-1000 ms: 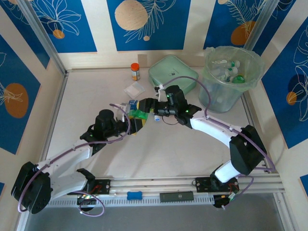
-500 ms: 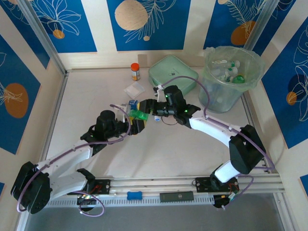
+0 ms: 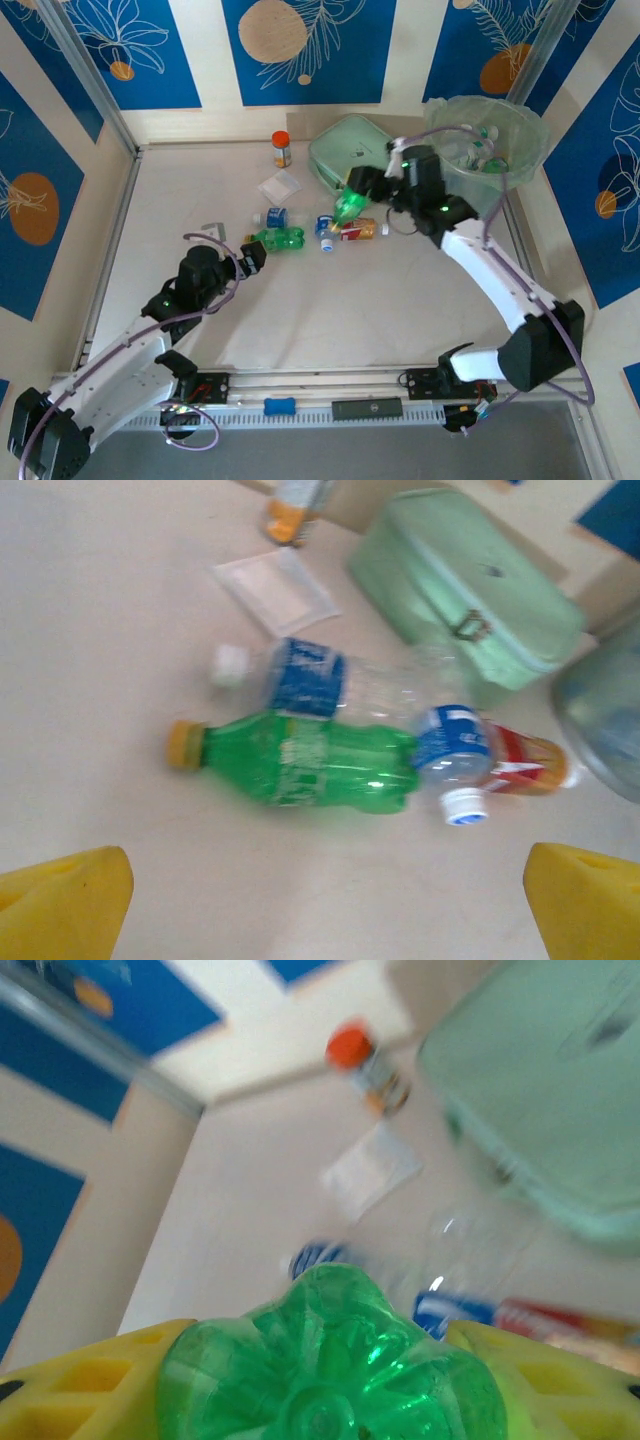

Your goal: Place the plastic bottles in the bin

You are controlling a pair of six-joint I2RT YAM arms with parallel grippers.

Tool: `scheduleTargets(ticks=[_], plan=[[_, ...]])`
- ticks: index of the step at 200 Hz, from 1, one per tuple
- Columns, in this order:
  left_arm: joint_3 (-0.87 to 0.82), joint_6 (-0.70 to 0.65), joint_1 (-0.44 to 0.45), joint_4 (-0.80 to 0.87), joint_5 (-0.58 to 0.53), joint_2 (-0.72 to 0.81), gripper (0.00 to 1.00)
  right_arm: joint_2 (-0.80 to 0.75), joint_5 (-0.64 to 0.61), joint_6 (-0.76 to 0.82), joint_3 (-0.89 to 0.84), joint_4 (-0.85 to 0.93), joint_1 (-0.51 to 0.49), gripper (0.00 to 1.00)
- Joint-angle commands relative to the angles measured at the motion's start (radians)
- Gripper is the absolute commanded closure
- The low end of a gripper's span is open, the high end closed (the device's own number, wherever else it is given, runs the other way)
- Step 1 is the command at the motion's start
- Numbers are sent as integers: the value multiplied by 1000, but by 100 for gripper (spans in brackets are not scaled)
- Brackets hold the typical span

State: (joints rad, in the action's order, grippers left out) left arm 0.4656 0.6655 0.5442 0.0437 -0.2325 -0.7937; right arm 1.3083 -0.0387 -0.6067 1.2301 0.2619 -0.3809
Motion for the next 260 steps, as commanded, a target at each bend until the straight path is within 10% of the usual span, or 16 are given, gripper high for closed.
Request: scheduleTargets(ticks=[1, 119, 222, 260], plan=[[-28, 56, -22, 67, -84, -4, 1, -60, -10, 77, 86, 40, 91, 56], [-29, 81, -59, -6, 79, -201, 1, 99, -154, 110, 407, -53, 541, 56], [-7, 55, -66, 5, 147, -237, 1, 329, 10, -55, 480, 55, 634, 53], [-1, 52, -66, 11, 154, -234, 1, 395, 24, -64, 565, 146, 640, 34]])
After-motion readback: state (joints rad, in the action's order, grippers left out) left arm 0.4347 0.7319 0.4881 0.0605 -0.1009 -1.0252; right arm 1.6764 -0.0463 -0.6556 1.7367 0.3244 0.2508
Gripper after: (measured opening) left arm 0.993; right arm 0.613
